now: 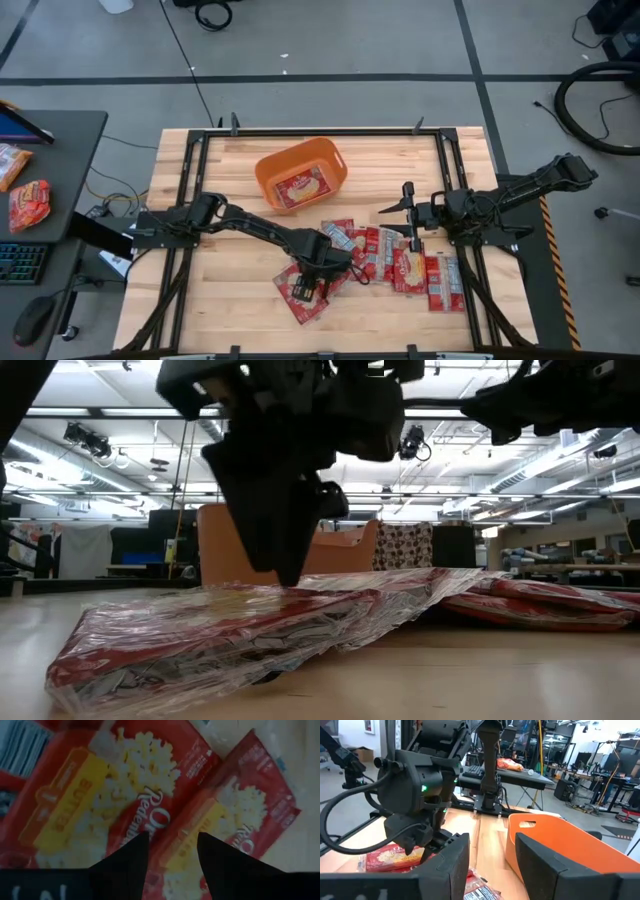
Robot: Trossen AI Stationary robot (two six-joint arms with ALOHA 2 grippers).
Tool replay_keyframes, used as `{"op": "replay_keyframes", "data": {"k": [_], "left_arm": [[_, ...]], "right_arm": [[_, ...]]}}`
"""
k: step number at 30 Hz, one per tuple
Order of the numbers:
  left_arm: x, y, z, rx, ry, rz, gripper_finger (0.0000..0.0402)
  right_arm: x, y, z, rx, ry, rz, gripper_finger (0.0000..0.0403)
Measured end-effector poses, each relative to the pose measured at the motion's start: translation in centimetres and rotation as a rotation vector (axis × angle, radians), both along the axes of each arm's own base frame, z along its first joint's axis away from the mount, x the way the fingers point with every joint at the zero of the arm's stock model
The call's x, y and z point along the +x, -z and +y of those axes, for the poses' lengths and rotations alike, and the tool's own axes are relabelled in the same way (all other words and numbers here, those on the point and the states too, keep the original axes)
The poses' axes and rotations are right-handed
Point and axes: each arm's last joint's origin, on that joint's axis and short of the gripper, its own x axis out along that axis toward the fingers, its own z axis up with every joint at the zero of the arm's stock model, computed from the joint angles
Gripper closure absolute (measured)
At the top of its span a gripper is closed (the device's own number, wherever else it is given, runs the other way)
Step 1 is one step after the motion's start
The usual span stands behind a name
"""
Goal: Sort popcorn bags into baskets
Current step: Put the popcorn bag into the orange bin
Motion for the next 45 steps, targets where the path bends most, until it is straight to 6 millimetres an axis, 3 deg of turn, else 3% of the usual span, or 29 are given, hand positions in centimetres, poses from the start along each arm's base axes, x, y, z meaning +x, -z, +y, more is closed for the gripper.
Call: {"op": "replay_keyframes", "data": {"k": [20,24,31,33,39,42,45], "left_arm": [[-0.7,1.6,-1.0,0.045,0.159,0.063,0.0238],[-0.9,2.2,-1.9,0.101,0.232,0.056,0.0270],[-1.3,2.4,-2.3,0.121,0.260,0.072,0.0379],[-1.3,2.4,-2.3,0.119,0.243,0.082,0.0393],[-1.1,1.1,-1.7,0.111,0.060,0.123,0.0390],[-0.9,-1.2,-1.7,0.100,-0.002,0.106,0.0389],[-1.4,-1.7,-2.8,0.114,0.000,0.124,0.0381]], "right_arm": [[-0.4,-0.3,-0.1,0.002,0.003,-0.012,0.0239],[-0.5,-0.3,-0.1,0.005,0.003,-0.010,0.0239],[-0.5,-0.3,-0.1,0.004,0.004,-0.004,0.0239],[-0.5,-0.2,-0.1,0.003,0.004,-0.002,0.0239],[-0.5,-0.2,-0.1,0.003,0.004,-0.001,0.0239],[-0.5,-0.2,-0.1,0.002,0.004,0.004,0.0239],[-0.5,-0.1,-0.1,-0.001,0.004,0.016,0.0239]]}}
